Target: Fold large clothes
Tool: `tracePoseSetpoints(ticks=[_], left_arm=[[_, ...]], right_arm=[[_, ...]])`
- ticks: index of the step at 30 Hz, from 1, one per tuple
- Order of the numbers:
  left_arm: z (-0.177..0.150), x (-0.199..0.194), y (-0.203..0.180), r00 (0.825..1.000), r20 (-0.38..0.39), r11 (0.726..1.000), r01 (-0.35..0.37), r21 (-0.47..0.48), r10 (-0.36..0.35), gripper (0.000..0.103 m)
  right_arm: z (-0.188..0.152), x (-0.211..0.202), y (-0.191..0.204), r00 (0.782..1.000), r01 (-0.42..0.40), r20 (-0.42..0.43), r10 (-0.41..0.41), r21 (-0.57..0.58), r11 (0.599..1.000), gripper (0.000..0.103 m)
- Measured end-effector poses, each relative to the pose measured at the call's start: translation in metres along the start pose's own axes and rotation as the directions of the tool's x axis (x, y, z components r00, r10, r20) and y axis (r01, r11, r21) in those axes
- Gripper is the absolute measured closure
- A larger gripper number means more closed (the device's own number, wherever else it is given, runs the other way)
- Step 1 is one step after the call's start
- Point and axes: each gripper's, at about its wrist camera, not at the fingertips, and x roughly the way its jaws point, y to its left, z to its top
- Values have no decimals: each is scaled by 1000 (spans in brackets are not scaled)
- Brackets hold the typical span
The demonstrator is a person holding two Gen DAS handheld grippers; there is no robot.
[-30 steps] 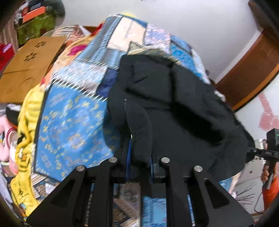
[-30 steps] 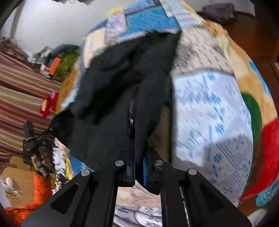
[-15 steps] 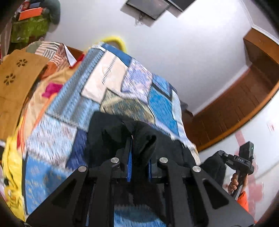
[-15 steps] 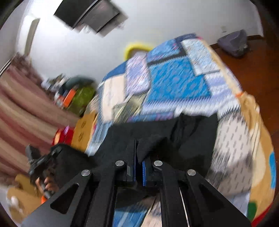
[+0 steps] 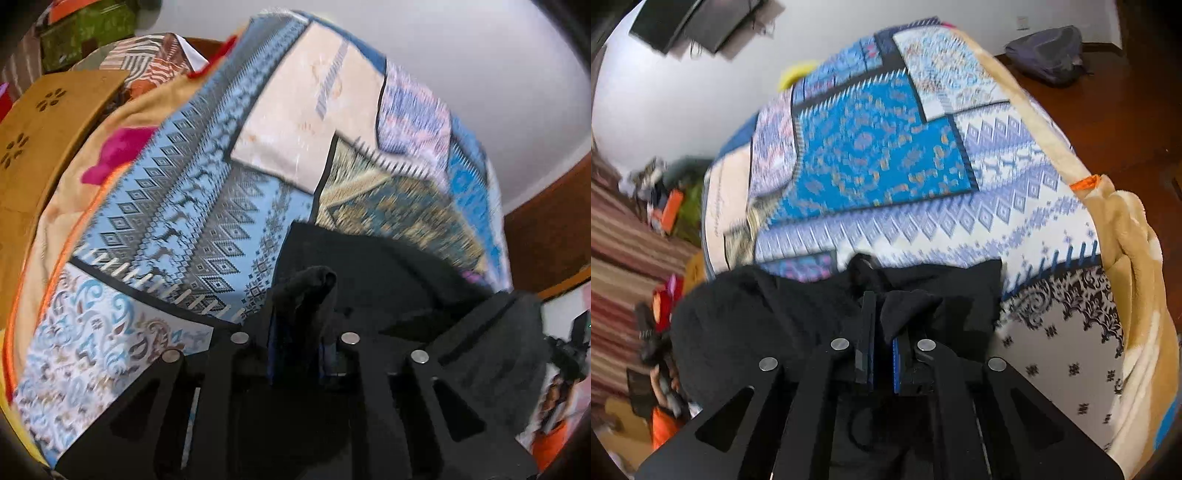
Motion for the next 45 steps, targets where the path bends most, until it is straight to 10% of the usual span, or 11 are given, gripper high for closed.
tracePoseSetpoints(ticks=[4,8,14,24,34,45], left_arm=[[-4,-3,-12,992,49,989,-123,83,119,57],[-2,-24,-17,980,77,972,-193,131,184,54],[-3,-87,-34,959,200,950,-239,201,199,31],[-41,-146,-101,969,240,928,-141,344,59,30],[-86,-78,-164,992,123,882,-64,466,7,30],[-74,6,-163,999,39,929,-9,370,-6,17]], right_arm=[[-6,-21,-6,998,15,-60,-16,-15,1000,90],[-15,-66,-1,974,222,67,-217,-70,973,33],[-36,-116,25,966,210,178,-188,-110,972,33],[-68,-105,141,959,180,269,-89,-338,924,33],[-87,-7,178,981,169,159,-109,-441,881,33],[-88,43,140,976,219,86,-201,-429,876,19]])
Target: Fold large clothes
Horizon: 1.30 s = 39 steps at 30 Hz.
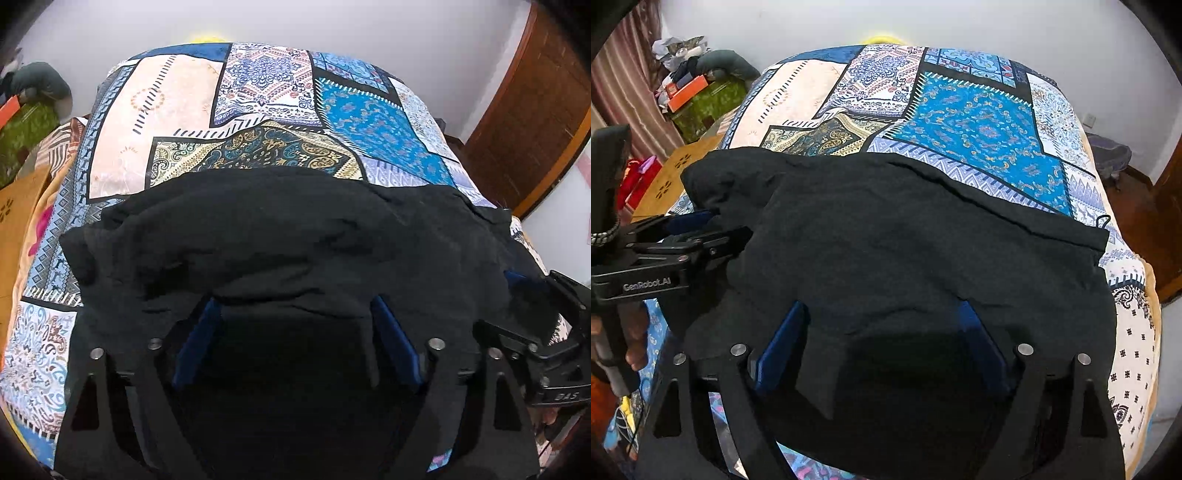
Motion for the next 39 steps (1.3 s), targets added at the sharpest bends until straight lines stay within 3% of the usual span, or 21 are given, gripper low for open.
tracePoseSetpoints(ticks=[12,15,19,23,27,31,34,39], left_arm=[[-40,-43,17,1000,8,997,15,-70,-15,17],[-52,-61,23,999,25,997,-19,-79,21,17],[-74,-84,41,990,36,985,-132,-113,137,17],[-90,-100,73,991,37,962,-115,-249,128,17],[-109,-106,105,998,55,901,18,-433,7,17],[-121,-91,121,976,119,795,218,-565,-183,17],[-123,-68,126,956,126,728,285,-623,-266,17],[-123,-33,137,932,170,627,342,-700,-319,18]], right_arm=[[-24,-27,-16,1000,1,-20,0,61,998,19],[-31,-39,-16,1000,22,-18,-21,47,999,19],[-38,-53,-9,997,70,-11,-70,14,997,19],[-43,-66,-7,998,61,6,-61,27,998,19],[-42,-72,-12,1000,15,13,-16,82,997,19],[-39,-74,-14,999,-1,32,-2,120,993,19],[-36,-73,-15,999,-23,39,17,142,990,19],[-34,-63,-15,999,-34,32,29,153,988,19]])
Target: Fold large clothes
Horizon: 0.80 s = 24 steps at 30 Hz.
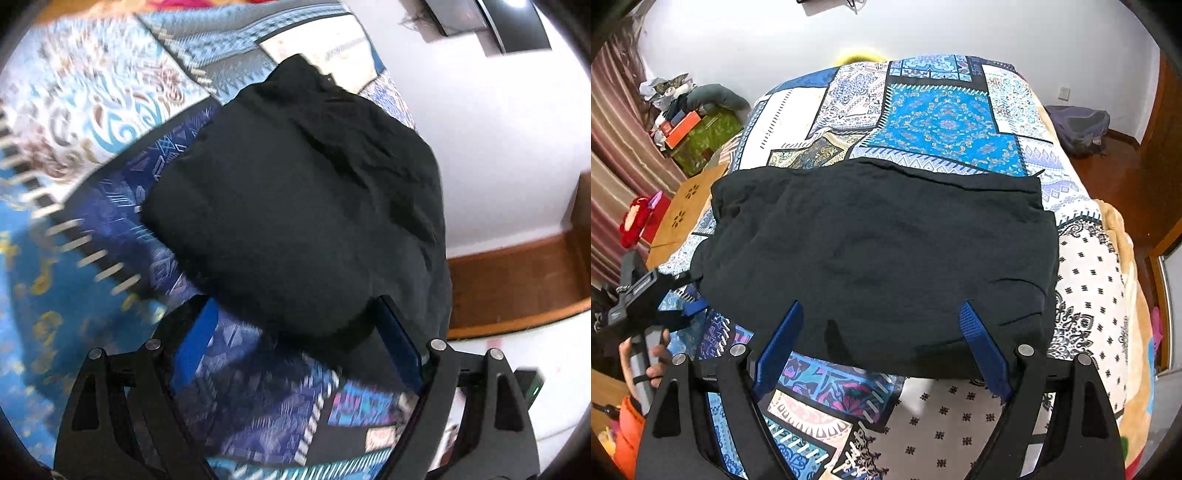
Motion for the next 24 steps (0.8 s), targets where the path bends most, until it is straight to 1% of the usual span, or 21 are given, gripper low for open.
tracePoseSetpoints(ticks=[2,5,6,7,8,9,10,12,13,15,18,20,22,23,24], left_arm=[[7,2,-1,998,56,999,37,-15,-36,18],[15,9,0,991,119,996,64,-66,-56,18],[16,11,-1,988,141,995,65,-70,-55,19],[17,12,-2,986,163,996,52,-73,-39,22],[18,13,-3,983,182,997,20,-76,-6,36],[18,14,-4,977,202,995,-49,-85,66,53],[18,14,-6,974,207,994,-72,-86,89,53],[16,10,-14,962,234,988,-122,-93,141,58],[14,7,-22,953,249,985,-159,-70,172,60],[10,-2,-41,933,290,976,-219,-7,211,64],[1,-27,-64,912,354,967,-246,64,209,66],[-6,-54,-84,891,410,960,-259,103,196,67],[-13,-83,-98,863,473,950,-276,143,179,67],[-18,-100,-105,845,508,942,-290,169,169,68],[-22,-116,-116,821,548,929,-313,198,160,68]], right_arm=[[0,7,-1,1000,2,-11,-2,3,1000,19],[0,12,-1,1000,4,-20,-3,7,1000,19],[0,13,-1,1000,4,-22,-4,9,1000,19],[1,13,0,1000,4,-24,-4,11,1000,19],[1,13,0,1000,5,-27,-4,13,1000,19],[2,12,1,999,4,-32,-3,16,1000,19],[3,10,4,999,-1,-37,1,17,1000,19],[4,6,8,999,0,-37,0,9,1000,19],[5,4,10,999,2,-34,-2,4,1000,19],[6,-4,17,1000,4,-24,-4,-10,1000,19],[8,-18,31,1000,-3,1,3,-37,999,19],[8,-24,42,1000,-12,10,13,-51,999,19],[9,-27,55,999,-34,19,35,-64,997,19],[10,-27,63,999,-47,22,49,-70,996,19],[11,-25,68,998,-58,23,60,-73,996,19]])
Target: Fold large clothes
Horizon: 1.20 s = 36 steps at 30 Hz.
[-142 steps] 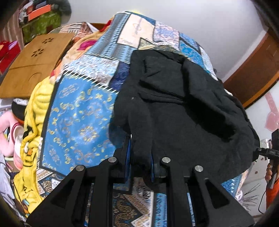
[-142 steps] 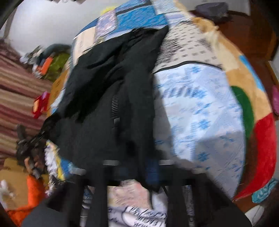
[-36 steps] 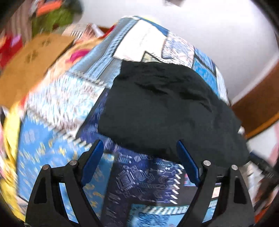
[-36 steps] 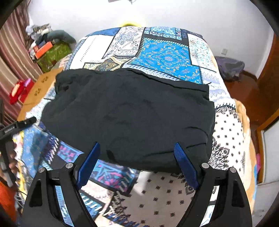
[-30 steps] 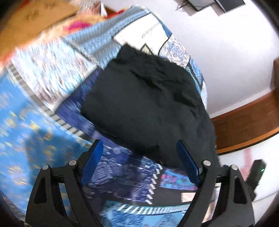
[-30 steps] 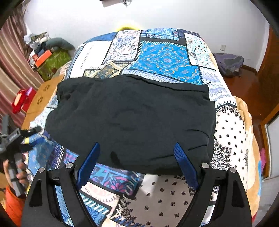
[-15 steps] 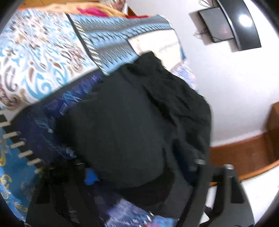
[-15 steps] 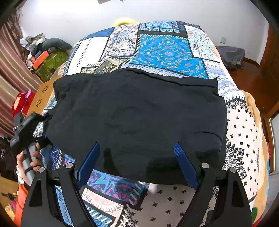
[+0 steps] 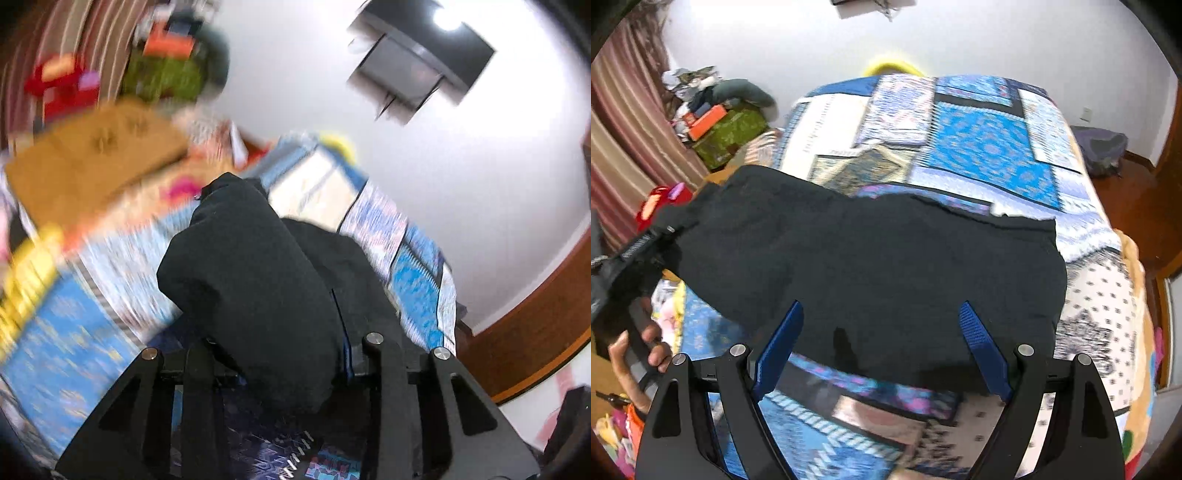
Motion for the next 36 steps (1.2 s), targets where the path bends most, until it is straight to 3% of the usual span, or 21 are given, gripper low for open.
tracePoseSetpoints(ticks=[5,9,15,19,21,25,29,32,34,36], left_arm=[[17,-62,-21,985,171,982,-68,175,38,68],[19,-86,-33,975,222,958,-88,272,26,68],[0,-75,-54,992,128,918,-51,394,1,70],[-12,-73,-75,993,116,895,-39,445,-15,70],[-19,-75,-91,995,88,883,1,470,-48,70],[-47,-66,-123,996,48,840,32,542,-70,70],[-88,-45,-155,994,-74,802,113,586,-85,70],[-124,-18,-172,976,-210,763,178,621,-56,66],[-145,2,-176,951,-308,750,212,626,-12,63],[-161,22,-173,909,-416,755,261,601,16,48]], right_arm=[[3,23,50,993,-116,-29,114,-40,992,19],[-9,62,87,984,-159,-101,149,-95,983,19],[-30,108,111,971,-168,-200,132,-176,970,18],[-28,97,95,960,-218,-217,176,-188,958,19],[-28,78,72,966,-213,-176,188,-139,967,19],[-32,41,16,993,-88,-79,83,-60,994,19],[-39,14,-42,999,-14,-45,17,62,998,19],[-50,-2,-85,999,32,-35,-26,160,987,19],[-54,-7,-98,999,43,-35,-36,197,979,19],[-63,-17,-106,998,54,-35,-48,216,975,19]])
